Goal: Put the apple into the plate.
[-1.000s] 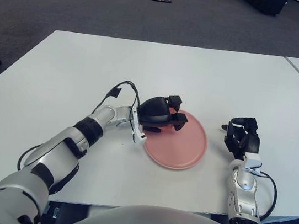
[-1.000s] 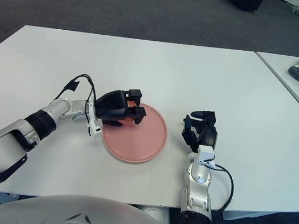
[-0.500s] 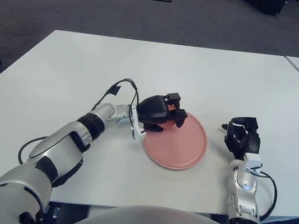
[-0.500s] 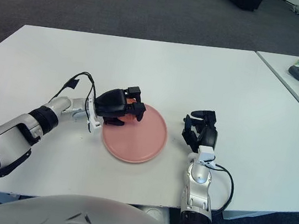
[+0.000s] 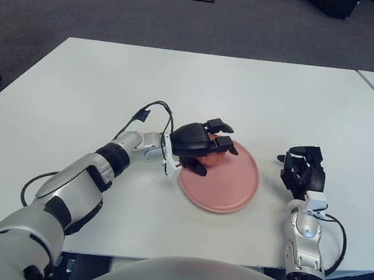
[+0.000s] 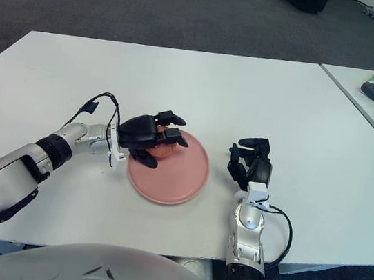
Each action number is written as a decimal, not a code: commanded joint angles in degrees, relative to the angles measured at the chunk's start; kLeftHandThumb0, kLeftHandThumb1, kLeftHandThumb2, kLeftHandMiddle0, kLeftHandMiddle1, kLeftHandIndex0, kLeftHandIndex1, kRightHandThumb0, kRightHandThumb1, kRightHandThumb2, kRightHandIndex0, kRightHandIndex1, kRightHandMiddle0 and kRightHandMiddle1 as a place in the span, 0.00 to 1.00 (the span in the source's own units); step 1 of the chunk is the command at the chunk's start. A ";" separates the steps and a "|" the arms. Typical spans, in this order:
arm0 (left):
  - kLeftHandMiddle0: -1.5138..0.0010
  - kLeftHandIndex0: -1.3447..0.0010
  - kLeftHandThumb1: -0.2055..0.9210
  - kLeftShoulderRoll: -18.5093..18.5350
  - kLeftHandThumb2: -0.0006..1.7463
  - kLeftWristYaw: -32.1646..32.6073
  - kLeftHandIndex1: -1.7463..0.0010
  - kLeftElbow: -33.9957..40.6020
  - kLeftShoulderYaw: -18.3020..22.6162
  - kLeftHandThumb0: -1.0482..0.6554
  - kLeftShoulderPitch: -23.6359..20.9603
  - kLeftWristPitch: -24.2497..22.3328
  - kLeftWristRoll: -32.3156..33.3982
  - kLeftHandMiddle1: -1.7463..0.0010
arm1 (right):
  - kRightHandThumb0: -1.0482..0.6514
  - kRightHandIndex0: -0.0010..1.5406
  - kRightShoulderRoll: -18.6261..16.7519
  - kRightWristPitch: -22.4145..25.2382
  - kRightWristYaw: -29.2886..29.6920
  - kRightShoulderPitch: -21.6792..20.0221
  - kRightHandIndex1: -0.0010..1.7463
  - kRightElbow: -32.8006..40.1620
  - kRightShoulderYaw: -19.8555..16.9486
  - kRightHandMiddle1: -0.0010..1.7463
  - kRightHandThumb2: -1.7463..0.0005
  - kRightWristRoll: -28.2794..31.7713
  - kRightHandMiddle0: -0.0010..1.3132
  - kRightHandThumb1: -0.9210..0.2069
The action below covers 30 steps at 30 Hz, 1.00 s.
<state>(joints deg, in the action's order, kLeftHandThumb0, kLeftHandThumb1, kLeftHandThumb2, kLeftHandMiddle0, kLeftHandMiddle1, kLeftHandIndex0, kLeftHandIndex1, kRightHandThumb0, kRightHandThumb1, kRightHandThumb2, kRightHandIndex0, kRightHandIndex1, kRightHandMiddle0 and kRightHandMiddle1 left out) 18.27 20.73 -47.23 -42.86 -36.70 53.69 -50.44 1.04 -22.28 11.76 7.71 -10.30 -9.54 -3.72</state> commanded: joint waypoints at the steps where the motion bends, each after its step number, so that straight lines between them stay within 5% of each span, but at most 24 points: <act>1: 1.00 1.00 1.00 0.39 0.37 -3.24 0.87 -0.08 -0.20 0.08 2.57 -0.23 0.53 0.99 | 0.42 0.34 -0.14 0.58 0.29 -0.77 0.68 0.17 0.10 1.00 0.70 -0.19 0.15 0.00; 9: 1.00 1.00 1.00 0.31 0.42 -7.61 0.99 1.00 1.31 0.01 4.01 -0.28 4.40 1.00 | 0.42 0.34 -0.10 1.15 0.56 -0.76 0.68 0.35 0.20 1.00 0.70 -0.49 0.15 0.00; 22: 1.00 1.00 1.00 -0.84 0.53 -26.20 1.00 0.41 5.50 0.00 5.81 2.58 22.01 1.00 | 0.42 0.34 -0.12 1.19 0.94 -0.67 0.69 0.46 0.25 1.00 0.70 -0.62 0.15 0.00; 30: 1.00 1.00 1.00 -1.23 0.54 -30.68 1.00 2.90 8.69 0.00 7.31 1.63 26.65 1.00 | 0.42 0.34 -0.02 1.19 0.94 -0.47 0.69 0.57 0.45 1.00 0.70 -0.69 0.15 0.00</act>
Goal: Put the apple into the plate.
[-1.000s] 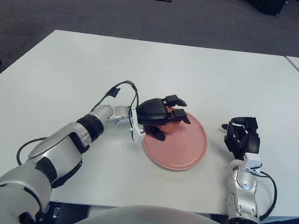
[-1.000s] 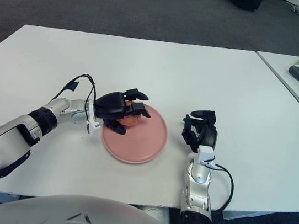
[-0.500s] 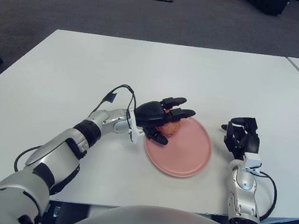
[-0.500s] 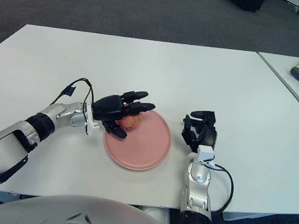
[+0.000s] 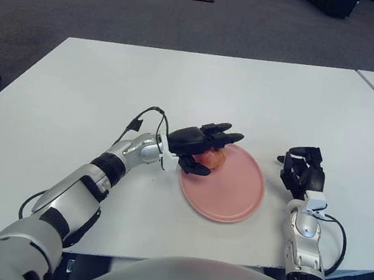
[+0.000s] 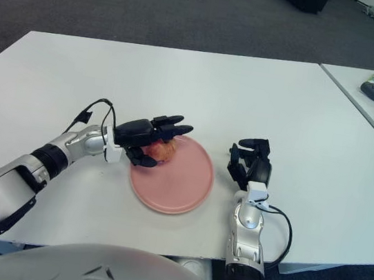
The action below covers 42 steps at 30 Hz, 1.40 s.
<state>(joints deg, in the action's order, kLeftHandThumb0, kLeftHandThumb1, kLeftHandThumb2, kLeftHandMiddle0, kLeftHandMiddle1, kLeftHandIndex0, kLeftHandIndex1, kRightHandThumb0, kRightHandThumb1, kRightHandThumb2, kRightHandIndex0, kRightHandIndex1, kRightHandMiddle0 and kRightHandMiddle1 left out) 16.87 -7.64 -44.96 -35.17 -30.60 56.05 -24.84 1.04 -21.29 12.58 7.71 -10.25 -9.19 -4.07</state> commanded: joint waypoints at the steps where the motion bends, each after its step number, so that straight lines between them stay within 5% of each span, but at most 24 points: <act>1: 1.00 1.00 1.00 0.18 0.54 -2.86 1.00 0.67 1.56 0.00 1.19 -0.60 1.82 1.00 | 0.42 0.34 -0.01 0.07 0.13 -0.49 0.69 0.45 0.11 1.00 0.70 -0.34 0.15 0.00; 15: 1.00 1.00 1.00 -2.33 0.50 -14.09 1.00 -1.10 8.86 0.01 0.61 0.79 16.13 1.00 | 0.41 0.33 0.04 3.67 0.26 0.07 0.69 2.11 0.12 1.00 0.70 -0.93 0.15 0.00; 21: 1.00 1.00 1.00 -3.39 0.52 -16.01 1.00 -1.84 13.77 0.02 1.33 -1.45 21.33 1.00 | 0.41 0.33 -0.21 4.79 0.37 0.25 0.68 2.95 0.12 1.00 0.70 -0.82 0.15 0.00; 28: 1.00 1.00 1.00 -6.14 0.55 -11.71 1.00 -12.03 22.51 0.02 -1.12 -4.46 24.62 1.00 | 0.41 0.33 -0.19 5.06 0.10 0.50 0.68 3.51 0.20 1.00 0.70 -0.71 0.15 0.00; 35: 1.00 1.00 1.00 -8.28 0.56 -9.66 1.00 13.31 26.07 0.01 9.89 -7.60 30.40 1.00 | 0.41 0.33 -0.08 4.71 -0.31 0.46 0.68 3.48 0.24 1.00 0.70 -0.37 0.15 0.00; 42: 1.00 1.00 1.00 -9.99 0.55 -16.14 1.00 8.30 31.89 0.00 11.22 -11.48 41.93 1.00 | 0.41 0.33 -0.06 3.50 -0.13 -0.01 0.68 2.57 0.29 1.00 0.70 -0.50 0.15 0.00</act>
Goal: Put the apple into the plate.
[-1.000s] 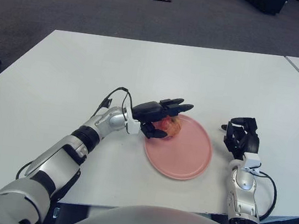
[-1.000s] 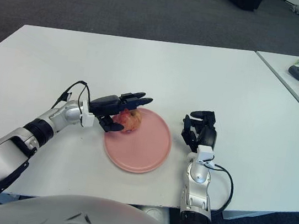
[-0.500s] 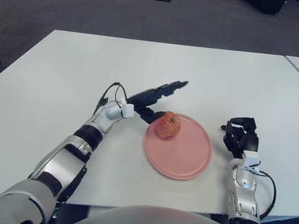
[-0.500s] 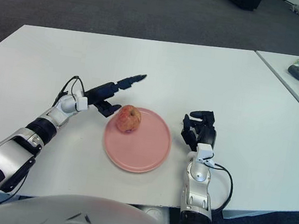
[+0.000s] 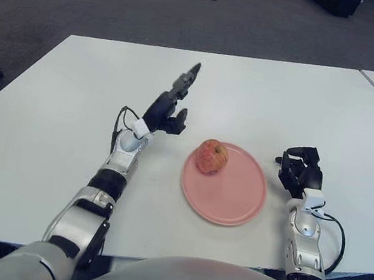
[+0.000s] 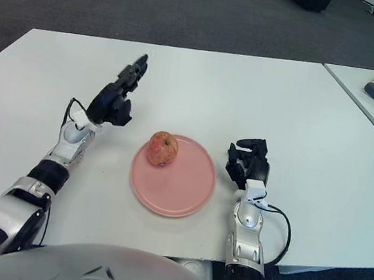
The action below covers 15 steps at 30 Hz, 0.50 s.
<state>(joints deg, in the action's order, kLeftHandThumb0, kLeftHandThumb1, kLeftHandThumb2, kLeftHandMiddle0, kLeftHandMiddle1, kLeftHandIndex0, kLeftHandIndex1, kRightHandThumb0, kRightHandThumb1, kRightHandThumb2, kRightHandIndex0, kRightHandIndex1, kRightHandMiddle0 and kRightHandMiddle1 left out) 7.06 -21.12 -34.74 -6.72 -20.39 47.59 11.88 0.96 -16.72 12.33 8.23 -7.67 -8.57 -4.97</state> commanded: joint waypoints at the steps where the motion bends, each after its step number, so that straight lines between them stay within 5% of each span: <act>1: 1.00 1.00 1.00 -0.77 0.55 -3.98 1.00 -2.51 4.44 0.00 0.90 -3.82 7.18 1.00 | 0.41 0.34 -0.01 -1.35 0.15 -0.61 0.68 -0.18 -0.34 1.00 0.70 0.42 0.15 0.00; 8: 0.98 0.99 1.00 -6.41 0.54 -3.57 1.00 0.00 10.77 0.03 1.74 -10.68 15.69 0.99 | 0.41 0.34 -0.08 -2.96 -0.08 -0.96 0.68 -1.13 -0.38 1.00 0.70 0.60 0.15 0.00; 11: 0.92 1.00 1.00 -7.92 0.52 -0.17 0.84 -0.12 12.85 0.09 2.05 -11.13 14.67 0.90 | 0.41 0.34 -0.04 -3.35 -0.14 -1.08 0.68 -1.46 -0.40 1.00 0.70 0.58 0.15 0.00; 15: 0.93 1.00 1.00 -9.28 0.49 4.97 0.47 -0.83 14.89 0.18 2.64 -10.65 11.44 0.60 | 0.42 0.34 0.04 -3.86 -0.36 -1.20 0.68 -1.78 -0.41 1.00 0.70 0.72 0.15 0.00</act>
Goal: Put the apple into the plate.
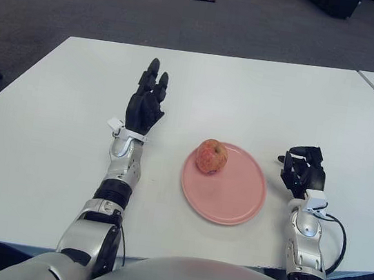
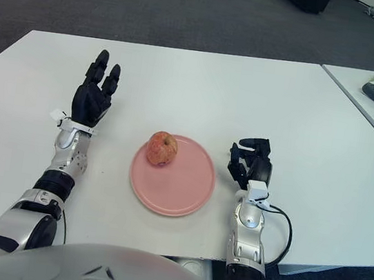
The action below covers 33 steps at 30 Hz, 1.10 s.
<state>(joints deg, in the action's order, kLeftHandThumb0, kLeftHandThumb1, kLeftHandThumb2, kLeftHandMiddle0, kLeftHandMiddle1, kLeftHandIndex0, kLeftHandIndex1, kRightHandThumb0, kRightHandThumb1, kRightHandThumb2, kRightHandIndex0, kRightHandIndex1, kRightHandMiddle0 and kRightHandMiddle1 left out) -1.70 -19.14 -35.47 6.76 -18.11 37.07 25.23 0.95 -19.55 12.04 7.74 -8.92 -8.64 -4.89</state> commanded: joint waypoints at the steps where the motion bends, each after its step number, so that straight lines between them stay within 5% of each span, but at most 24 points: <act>1: 0.93 1.00 1.00 -0.71 0.49 4.17 0.41 -0.39 1.74 0.19 0.90 0.39 -3.09 0.55 | 0.42 0.34 0.07 -0.99 -0.11 -0.71 0.68 -0.50 -0.32 1.00 0.70 0.64 0.15 0.00; 7: 0.88 0.98 1.00 -0.15 0.52 8.37 0.20 -1.46 2.29 0.21 2.55 1.99 -9.58 0.40 | 0.42 0.34 0.00 -0.27 0.03 -0.68 0.68 -0.12 -0.24 1.00 0.70 0.45 0.15 0.00; 16: 0.81 0.91 1.00 2.15 0.53 8.19 0.15 -6.85 3.42 0.18 3.57 3.50 -13.24 0.30 | 0.42 0.34 -0.15 -0.39 0.05 -0.83 0.68 -0.17 -0.07 1.00 0.70 0.28 0.15 0.00; 23: 0.77 0.87 1.00 2.33 0.52 7.53 0.07 -8.75 3.97 0.18 3.82 2.76 -12.90 0.12 | 0.42 0.33 -0.06 -0.58 0.03 -0.84 0.68 -0.47 -0.07 1.00 0.70 0.30 0.15 0.00; 28: 0.68 0.78 0.86 1.72 0.47 7.49 0.01 -9.15 4.32 0.35 4.67 2.41 -12.42 0.05 | 0.41 0.33 -0.14 -1.11 -0.10 -0.93 0.68 -0.72 -0.11 1.00 0.70 0.64 0.15 0.00; 33: 0.62 0.76 0.81 1.77 0.48 8.10 0.00 -9.32 3.91 0.38 5.43 3.01 -13.80 0.01 | 0.42 0.34 -0.27 -1.68 -0.08 -1.05 0.68 -0.89 -0.18 1.00 0.70 0.89 0.15 0.00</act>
<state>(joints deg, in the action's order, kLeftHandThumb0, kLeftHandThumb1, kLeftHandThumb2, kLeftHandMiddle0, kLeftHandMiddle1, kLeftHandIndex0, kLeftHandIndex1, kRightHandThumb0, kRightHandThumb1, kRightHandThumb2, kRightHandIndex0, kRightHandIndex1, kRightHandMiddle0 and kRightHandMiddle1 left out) 0.05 -11.10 -43.88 10.93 -14.08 39.95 12.42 0.88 -20.21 12.02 7.67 -9.20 -8.57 -4.79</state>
